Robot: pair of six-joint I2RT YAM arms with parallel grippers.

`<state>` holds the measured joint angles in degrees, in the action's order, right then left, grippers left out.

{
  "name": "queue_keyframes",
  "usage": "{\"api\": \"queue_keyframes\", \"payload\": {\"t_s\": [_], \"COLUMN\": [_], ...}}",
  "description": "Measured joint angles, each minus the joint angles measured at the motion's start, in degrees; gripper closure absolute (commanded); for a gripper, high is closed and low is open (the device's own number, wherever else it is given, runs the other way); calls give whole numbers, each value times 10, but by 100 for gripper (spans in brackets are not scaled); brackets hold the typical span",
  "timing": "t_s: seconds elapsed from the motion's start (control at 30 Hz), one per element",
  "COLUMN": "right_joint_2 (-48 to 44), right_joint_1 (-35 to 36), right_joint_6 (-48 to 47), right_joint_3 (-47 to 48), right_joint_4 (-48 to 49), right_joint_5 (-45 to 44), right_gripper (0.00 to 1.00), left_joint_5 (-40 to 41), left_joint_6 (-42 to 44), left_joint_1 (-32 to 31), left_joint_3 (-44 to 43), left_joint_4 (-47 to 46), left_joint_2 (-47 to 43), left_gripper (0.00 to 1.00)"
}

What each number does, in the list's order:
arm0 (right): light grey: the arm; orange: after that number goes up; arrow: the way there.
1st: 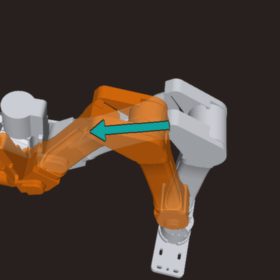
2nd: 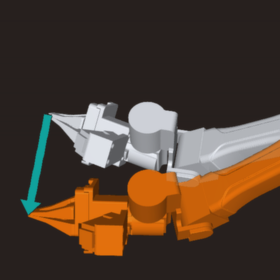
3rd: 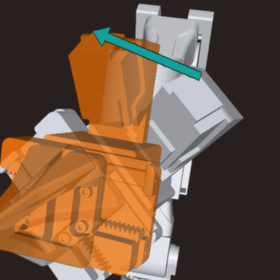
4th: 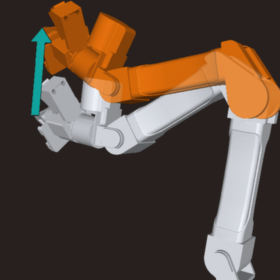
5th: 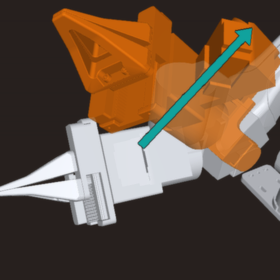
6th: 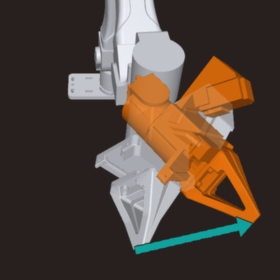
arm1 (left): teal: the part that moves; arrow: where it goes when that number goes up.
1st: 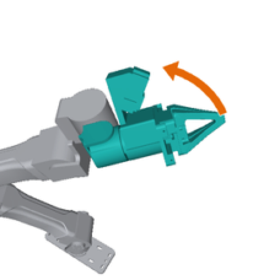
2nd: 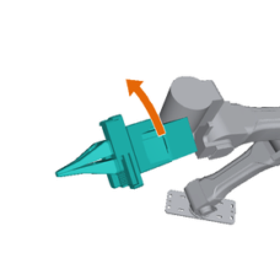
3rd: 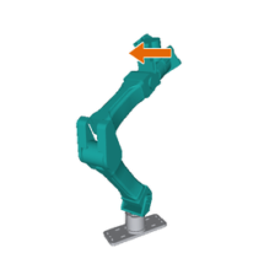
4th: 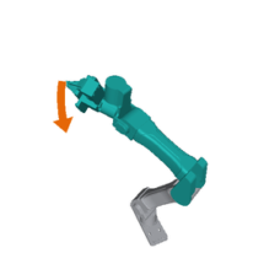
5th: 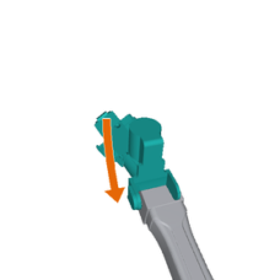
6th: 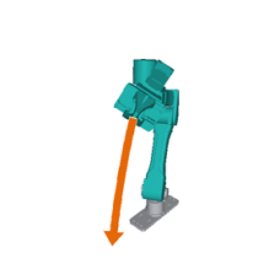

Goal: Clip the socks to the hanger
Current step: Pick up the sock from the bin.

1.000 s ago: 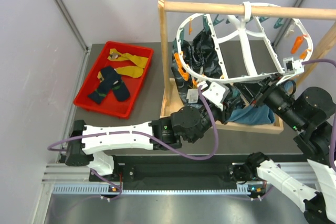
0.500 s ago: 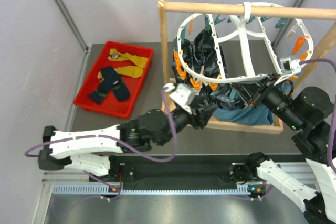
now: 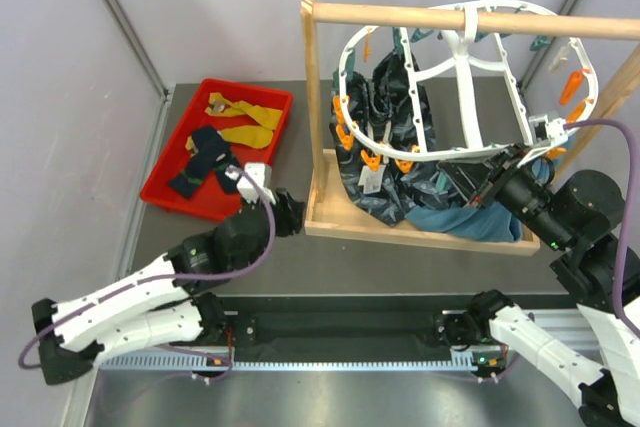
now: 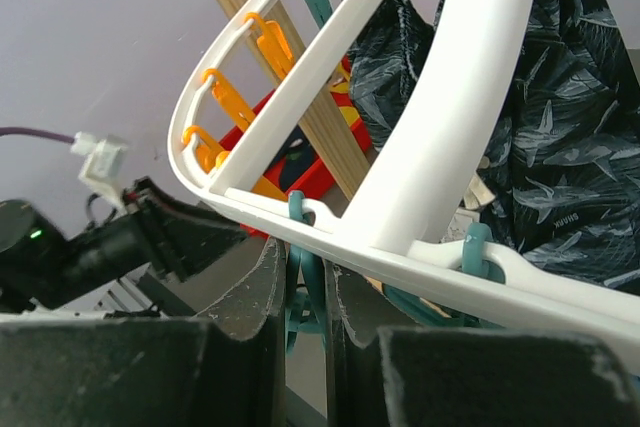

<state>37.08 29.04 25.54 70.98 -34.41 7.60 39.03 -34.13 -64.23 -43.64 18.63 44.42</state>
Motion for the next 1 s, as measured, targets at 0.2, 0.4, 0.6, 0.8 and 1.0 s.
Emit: {"api": "queue_keyframes", "payload": {"t_s": [0.2,0.4,0.6,0.8,1.0], "right_joint_2": [-4,-11,-12,-13,-13], "right_joint_1": [0,0,0,0,0], "right_joint_6": [-5,-10,-11,-10,-9], "right_joint_3": [-9,-9,-9,-13,-20], "right_joint_4": [5,5,6,14,23], "right_joint_5": [0,0,3,13,21], "right_gripper": [100,100,100,100,100], "left_joint_5": [-85,-148,-200,-189,-186], "left_joint_6": [-12,13,50,149,221], "left_joint_1": [184,390,563,599,611], "left_joint_3": [2,-7,-87,-225,-312], "left_joint_4": [30,28,3,-30,-45], "left_joint_2": [101,117,245,482,650], "left_gripper": [50,53,49,50,45]}}
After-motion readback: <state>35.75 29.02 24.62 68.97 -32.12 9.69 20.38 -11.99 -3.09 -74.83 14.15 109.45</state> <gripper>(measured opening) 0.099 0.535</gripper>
